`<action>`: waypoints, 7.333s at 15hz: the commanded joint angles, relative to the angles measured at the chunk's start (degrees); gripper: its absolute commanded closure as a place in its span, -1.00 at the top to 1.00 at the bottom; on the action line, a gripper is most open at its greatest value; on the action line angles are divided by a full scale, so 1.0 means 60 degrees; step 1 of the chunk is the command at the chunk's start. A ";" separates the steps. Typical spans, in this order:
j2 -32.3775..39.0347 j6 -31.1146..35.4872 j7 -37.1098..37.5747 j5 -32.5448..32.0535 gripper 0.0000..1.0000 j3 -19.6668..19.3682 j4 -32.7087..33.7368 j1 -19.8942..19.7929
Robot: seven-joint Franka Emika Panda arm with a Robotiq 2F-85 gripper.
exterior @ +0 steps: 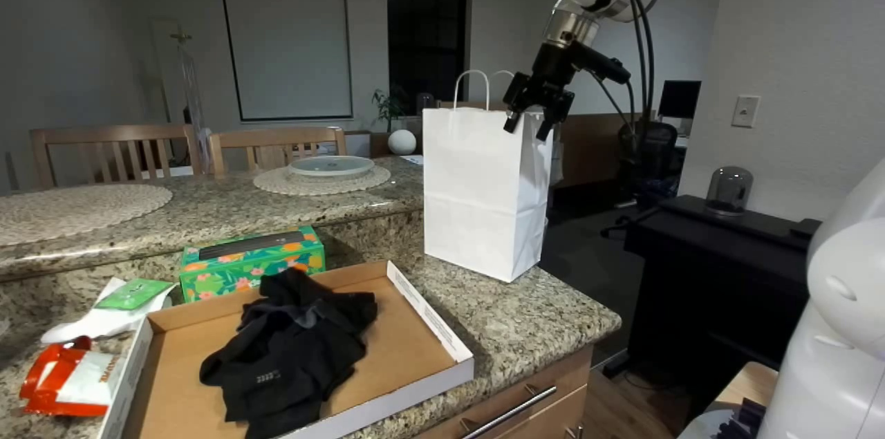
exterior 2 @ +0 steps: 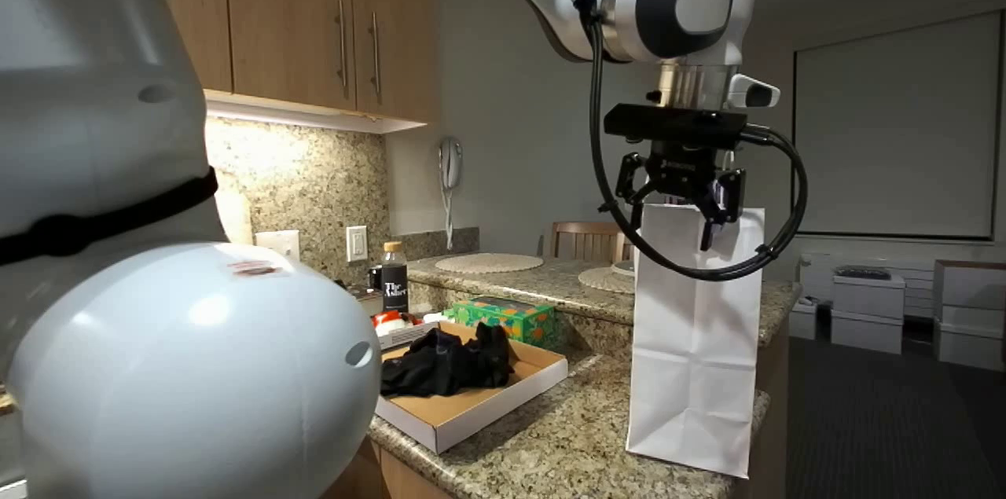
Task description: Place the black socks inside the white paper bag
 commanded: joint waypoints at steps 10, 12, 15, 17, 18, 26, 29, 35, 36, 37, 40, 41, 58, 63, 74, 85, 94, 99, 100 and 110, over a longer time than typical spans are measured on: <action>-0.2399 0.0374 -0.0006 -0.0155 1.00 0.1149 -0.1085 -0.0209; -0.2673 0.0575 -0.0012 -0.0227 1.00 0.1138 -0.0730 -0.0206; -0.2313 0.0956 0.0000 -0.0254 1.00 0.1106 -0.0055 -0.0046; -0.1700 0.1246 -0.0109 -0.0233 1.00 0.1017 0.0195 0.0046; -0.1264 0.1383 -0.0283 -0.0091 1.00 0.0881 0.0294 0.0151; 0.0840 0.1020 -0.2104 0.0856 1.00 0.0554 0.0775 0.0570; 0.0748 -0.0136 -0.2712 0.0776 1.00 0.0718 0.0778 0.0470; 0.0237 -0.1979 -0.1982 0.0356 1.00 0.1311 0.0744 0.0435; 0.0223 -0.2085 -0.1769 0.0352 1.00 0.1512 0.0730 0.0513; 0.0219 -0.2224 -0.1647 0.0359 1.00 0.1658 0.0742 0.0561; 0.0639 -0.2546 -0.1269 0.0630 1.00 0.2188 0.0973 0.0845; 0.0732 -0.2685 -0.1224 0.0667 1.00 0.2317 0.1027 0.0925; 0.0870 -0.4056 0.0610 -0.0475 1.00 0.2466 0.1172 0.0319; 0.0892 -0.4183 0.1067 -0.1085 0.29 0.2477 0.1080 0.0234; -0.0032 -0.5504 0.0604 -0.0942 1.00 0.2636 0.0883 0.0445; -0.0868 -0.2678 0.2464 -0.1042 1.00 0.2622 0.2254 0.0008; -0.1084 -0.0037 0.3819 -0.1634 1.00 0.5050 0.2890 0.0978; 0.0570 0.1191 0.5490 -0.2558 1.00 0.6492 0.2343 0.1344; 0.0997 0.1395 0.5736 -0.2670 1.00 0.6585 0.2206 0.1413; 0.5469 0.2986 0.4844 -0.1867 1.00 0.5784 0.2178 0.2251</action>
